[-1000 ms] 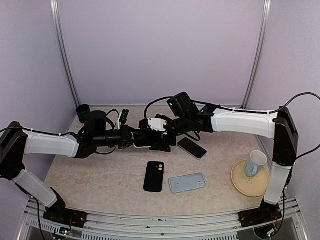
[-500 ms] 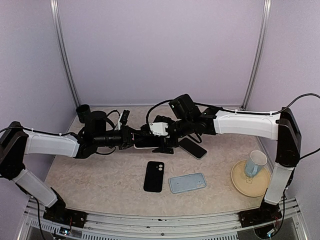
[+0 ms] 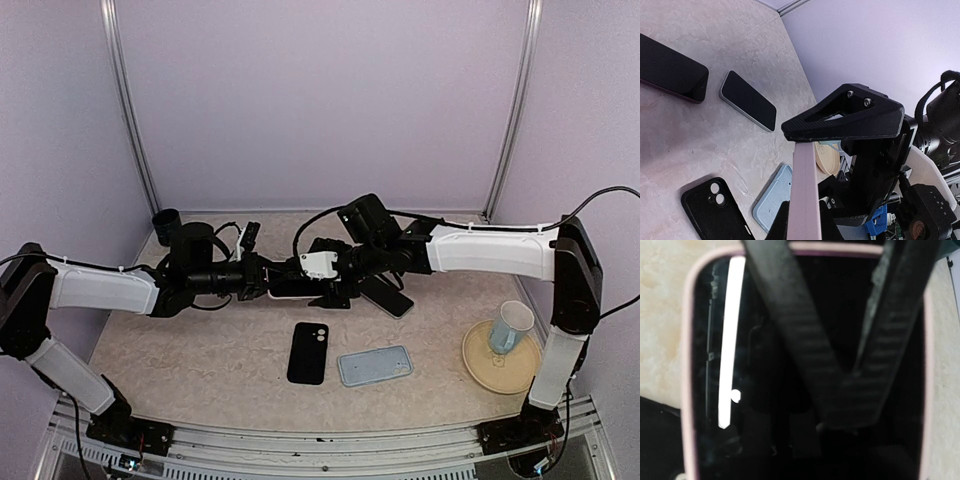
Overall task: Put the phone into the phone case
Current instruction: Pass from the left arm to the right
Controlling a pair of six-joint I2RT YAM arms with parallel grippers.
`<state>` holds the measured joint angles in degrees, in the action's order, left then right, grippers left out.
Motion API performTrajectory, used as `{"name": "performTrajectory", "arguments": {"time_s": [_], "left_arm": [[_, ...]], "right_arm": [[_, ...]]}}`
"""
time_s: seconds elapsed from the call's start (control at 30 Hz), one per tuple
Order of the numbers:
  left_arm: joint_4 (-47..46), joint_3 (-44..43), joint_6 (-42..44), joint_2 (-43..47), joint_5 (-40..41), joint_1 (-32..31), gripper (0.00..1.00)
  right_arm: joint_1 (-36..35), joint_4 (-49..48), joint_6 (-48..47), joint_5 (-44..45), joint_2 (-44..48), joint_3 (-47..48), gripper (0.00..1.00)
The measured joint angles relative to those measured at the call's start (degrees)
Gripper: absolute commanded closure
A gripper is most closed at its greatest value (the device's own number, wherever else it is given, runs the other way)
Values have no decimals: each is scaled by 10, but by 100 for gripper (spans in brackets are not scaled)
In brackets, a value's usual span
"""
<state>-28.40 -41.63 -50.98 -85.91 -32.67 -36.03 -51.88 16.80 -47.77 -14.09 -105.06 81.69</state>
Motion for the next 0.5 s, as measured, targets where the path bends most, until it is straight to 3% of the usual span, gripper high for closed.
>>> {"name": "performTrajectory", "arguments": {"time_s": [0.23, 0.5], "left_arm": [[4, 0, -2, 0, -7, 0, 100], [-3, 0, -7, -1, -13, 3, 100]], "right_arm": [[-1, -18, -9, 4, 7, -19, 11], [-2, -36, -14, 13, 14, -29, 31]]}}
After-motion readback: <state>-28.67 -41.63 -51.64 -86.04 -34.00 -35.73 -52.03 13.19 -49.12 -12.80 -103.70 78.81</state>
